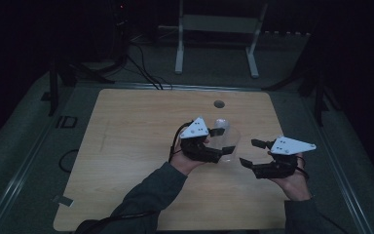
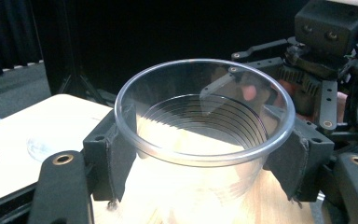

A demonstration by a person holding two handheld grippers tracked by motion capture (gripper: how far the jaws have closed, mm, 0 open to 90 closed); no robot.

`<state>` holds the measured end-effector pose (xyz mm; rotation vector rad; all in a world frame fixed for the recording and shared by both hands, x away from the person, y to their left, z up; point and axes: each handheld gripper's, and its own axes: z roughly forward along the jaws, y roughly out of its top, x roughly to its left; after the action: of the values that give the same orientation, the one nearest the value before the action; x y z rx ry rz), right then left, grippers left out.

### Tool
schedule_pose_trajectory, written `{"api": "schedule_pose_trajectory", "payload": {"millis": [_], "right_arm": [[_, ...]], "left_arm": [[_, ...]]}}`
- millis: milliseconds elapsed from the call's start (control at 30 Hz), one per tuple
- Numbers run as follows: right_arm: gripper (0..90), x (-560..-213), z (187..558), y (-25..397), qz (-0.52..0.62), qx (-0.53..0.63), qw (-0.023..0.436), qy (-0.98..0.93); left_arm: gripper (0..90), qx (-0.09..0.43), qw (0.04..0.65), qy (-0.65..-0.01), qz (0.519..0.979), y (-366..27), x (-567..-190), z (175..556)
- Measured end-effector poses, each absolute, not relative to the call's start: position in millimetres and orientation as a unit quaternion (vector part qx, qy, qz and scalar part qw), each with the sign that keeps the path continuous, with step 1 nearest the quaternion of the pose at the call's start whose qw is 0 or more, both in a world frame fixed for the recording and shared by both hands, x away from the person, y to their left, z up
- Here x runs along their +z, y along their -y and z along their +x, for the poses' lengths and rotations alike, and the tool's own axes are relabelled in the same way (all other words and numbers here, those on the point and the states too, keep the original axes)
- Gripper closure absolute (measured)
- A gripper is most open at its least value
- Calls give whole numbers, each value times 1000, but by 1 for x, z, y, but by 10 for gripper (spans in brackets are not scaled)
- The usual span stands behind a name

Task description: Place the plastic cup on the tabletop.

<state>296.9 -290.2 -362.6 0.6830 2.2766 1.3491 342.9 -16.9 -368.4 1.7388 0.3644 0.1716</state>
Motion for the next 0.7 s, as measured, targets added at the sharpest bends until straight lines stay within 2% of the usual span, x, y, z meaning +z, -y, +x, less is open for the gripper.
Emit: {"api": "schedule_pose_trajectory", "payload": {"millis": [700], "right_arm": [[235,-368,301,293,285,467,228,-805]], "left_arm": [[303,99,621,-157,762,22,-381,336]]}}
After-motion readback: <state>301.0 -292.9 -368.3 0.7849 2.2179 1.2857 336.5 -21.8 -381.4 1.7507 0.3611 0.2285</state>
